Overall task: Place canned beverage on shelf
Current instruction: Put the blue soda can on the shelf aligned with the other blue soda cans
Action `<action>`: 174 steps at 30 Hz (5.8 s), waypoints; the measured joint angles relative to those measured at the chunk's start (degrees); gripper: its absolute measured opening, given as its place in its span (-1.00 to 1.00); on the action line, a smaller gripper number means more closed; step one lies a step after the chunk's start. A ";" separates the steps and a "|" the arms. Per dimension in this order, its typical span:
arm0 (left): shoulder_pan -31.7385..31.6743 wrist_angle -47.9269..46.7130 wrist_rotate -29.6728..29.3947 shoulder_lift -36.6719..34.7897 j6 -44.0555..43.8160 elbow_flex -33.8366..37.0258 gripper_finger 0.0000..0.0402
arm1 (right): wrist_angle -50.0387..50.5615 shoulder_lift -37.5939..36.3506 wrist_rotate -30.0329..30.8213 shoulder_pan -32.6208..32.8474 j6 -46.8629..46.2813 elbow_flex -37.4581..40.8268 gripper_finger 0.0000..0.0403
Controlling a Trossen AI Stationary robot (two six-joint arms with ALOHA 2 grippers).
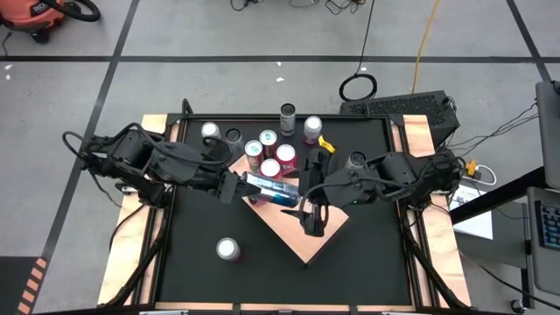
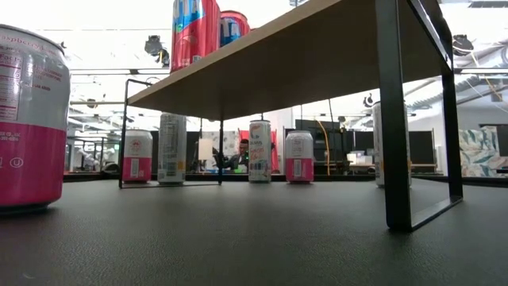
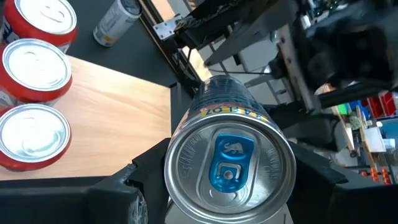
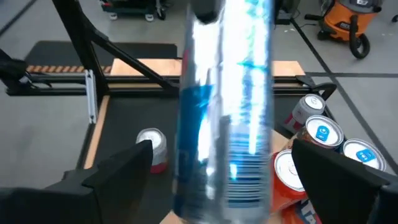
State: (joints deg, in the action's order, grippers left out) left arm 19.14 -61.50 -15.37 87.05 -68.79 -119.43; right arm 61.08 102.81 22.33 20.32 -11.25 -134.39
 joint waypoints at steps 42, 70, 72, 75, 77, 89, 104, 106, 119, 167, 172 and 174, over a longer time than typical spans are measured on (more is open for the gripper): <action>0.02 6.97 -10.29 -2.38 10.39 -0.01 0.65 | -4.53 2.72 4.21 -1.09 -2.56 0.04 0.06; 8.23 21.71 -38.47 -7.93 42.63 0.01 0.66 | -28.13 8.63 19.51 -2.03 -2.40 0.07 0.07; 9.61 21.62 -40.15 -7.93 42.74 0.01 0.66 | -28.44 8.99 19.55 -2.20 -2.45 0.07 0.07; 12.29 21.51 -43.85 -8.14 42.77 0.01 0.66 | -27.90 9.34 19.98 -2.27 -2.58 0.07 0.07; 14.32 21.40 -46.48 -8.61 43.20 0.01 0.66 | -26.15 9.42 20.34 -2.25 -2.65 0.07 0.07; 19.95 9.02 -51.09 -9.78 31.26 0.01 0.66 | -7.93 5.52 24.05 1.90 -10.10 0.07 0.05; 17.87 4.83 -51.07 -6.54 25.67 0.06 0.66 | 10.32 1.52 52.67 15.61 -43.78 5.26 0.05; 17.08 6.85 -50.28 -5.95 25.70 0.06 0.66 | 4.68 1.52 52.51 15.63 -42.38 6.61 0.05; 15.78 14.22 -47.81 -3.82 27.23 0.03 0.66 | -35.36 1.45 34.66 7.41 0.01 6.86 0.05; 10.82 48.49 -44.40 -2.72 64.71 0.01 0.66 | -63.08 6.88 4.80 -8.70 10.13 6.86 0.06; 10.82 45.45 -46.12 -2.71 62.96 0.01 0.66 | -62.75 7.12 4.74 -8.70 10.65 6.88 0.06; 10.82 43.95 -47.21 -2.69 60.61 0.01 0.66 | -62.68 7.16 4.68 -8.70 10.98 6.88 0.06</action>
State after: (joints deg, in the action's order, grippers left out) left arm 29.95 -17.55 -62.58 84.36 -8.19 -119.42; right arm -1.61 109.97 27.02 11.62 -0.27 -127.50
